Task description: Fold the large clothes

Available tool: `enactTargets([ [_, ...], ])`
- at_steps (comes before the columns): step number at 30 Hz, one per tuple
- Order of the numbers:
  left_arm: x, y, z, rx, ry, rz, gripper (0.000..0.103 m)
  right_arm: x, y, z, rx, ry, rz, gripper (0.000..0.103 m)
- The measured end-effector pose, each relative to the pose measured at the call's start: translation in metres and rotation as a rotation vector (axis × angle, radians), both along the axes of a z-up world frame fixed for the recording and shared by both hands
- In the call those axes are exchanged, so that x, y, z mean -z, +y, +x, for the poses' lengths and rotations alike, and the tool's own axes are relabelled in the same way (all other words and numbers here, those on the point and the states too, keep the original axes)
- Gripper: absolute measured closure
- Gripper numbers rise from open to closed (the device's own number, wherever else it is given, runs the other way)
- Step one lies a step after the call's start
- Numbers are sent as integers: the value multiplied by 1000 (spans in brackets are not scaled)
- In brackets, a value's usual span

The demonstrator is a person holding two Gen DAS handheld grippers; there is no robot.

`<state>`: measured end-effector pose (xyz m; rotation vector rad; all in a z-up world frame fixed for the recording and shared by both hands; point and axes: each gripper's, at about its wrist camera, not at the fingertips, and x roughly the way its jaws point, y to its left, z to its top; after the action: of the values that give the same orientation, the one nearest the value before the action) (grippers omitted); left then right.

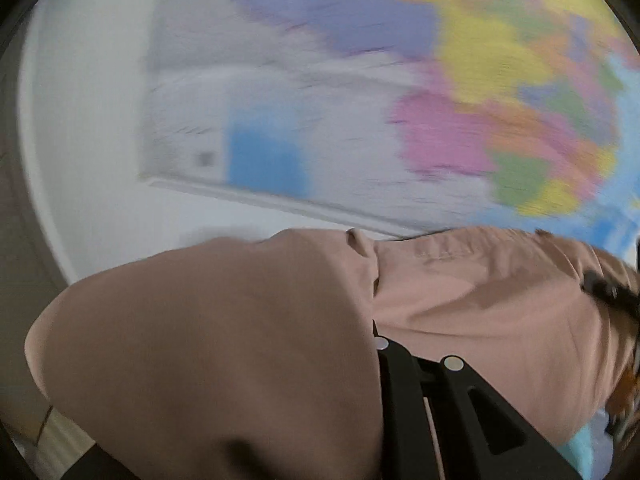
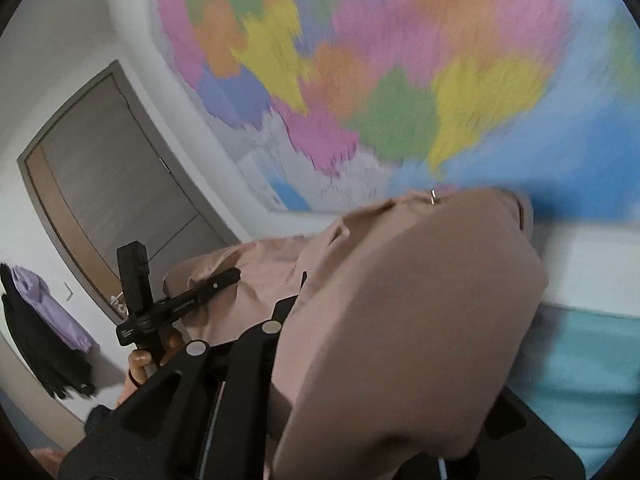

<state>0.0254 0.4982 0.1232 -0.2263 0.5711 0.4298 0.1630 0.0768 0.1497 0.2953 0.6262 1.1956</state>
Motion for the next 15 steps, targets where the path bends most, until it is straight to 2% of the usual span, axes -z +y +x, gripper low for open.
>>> enactTargets([
  [2,32,35,2,-75,41,-26,91,32,33,11,-22,62,-52,92],
  [5,89,71,11,-145,167,-89,91,107,81,24,-64,209,-198,91],
  [6,109,80,12,-163,213,-118,91,123,87,25,-61,243,-230,88],
  [8,129,92,6,-173,224,-165,87,148,81,30,-47,322,-217,72],
  [9,131,94,4,-167,217,-174,85,152,75,33,-27,346,-212,62],
  [11,130,96,1,-165,218,-173,79,154,63,36,-27,374,-194,54],
  [13,129,97,0,-157,230,-169,78,151,48,34,-25,360,-207,37],
  [15,130,96,1,-154,236,-168,77,147,34,32,-27,349,-201,37],
])
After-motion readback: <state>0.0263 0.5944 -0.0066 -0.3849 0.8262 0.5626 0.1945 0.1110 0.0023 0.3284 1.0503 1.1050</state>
